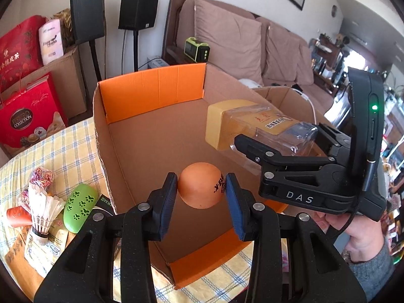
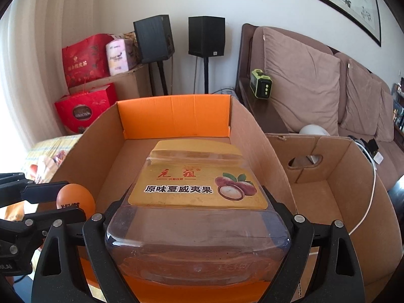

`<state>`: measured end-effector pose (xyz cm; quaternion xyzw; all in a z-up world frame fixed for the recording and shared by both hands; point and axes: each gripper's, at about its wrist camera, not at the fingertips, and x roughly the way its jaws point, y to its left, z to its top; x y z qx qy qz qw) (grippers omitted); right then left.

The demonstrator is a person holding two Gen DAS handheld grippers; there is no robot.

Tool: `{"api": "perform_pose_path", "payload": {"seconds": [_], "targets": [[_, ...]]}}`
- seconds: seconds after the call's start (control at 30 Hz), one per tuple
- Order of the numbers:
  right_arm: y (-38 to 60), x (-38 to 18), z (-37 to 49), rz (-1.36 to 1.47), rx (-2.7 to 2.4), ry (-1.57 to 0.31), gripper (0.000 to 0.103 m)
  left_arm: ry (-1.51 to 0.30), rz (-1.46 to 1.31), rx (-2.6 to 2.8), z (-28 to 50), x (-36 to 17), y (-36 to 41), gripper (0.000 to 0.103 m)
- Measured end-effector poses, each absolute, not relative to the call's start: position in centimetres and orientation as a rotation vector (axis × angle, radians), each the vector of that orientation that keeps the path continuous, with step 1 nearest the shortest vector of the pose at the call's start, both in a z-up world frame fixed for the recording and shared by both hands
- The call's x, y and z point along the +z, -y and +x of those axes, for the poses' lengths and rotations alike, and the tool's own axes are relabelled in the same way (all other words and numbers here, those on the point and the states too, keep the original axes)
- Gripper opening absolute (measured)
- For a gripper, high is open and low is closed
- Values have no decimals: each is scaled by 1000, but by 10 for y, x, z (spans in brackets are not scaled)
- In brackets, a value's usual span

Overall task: Organize objects
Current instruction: 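Release the orange ball into the box with left gripper while right carries jar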

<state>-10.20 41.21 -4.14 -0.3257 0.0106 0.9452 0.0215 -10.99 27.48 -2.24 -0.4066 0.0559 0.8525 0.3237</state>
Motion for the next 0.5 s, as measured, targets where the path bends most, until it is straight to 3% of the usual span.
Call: {"api": "perform_pose_path", "payload": {"seconds": [0.3,0.5], "targets": [[-407,-56,-104,-1042,2906,35,91,-172,-1115,2244,-114,-37,-275,37],[-408,-55,-103,-1082,2900,-6,95,-150,-1120,2253,-115,-35,-267,47]]}}
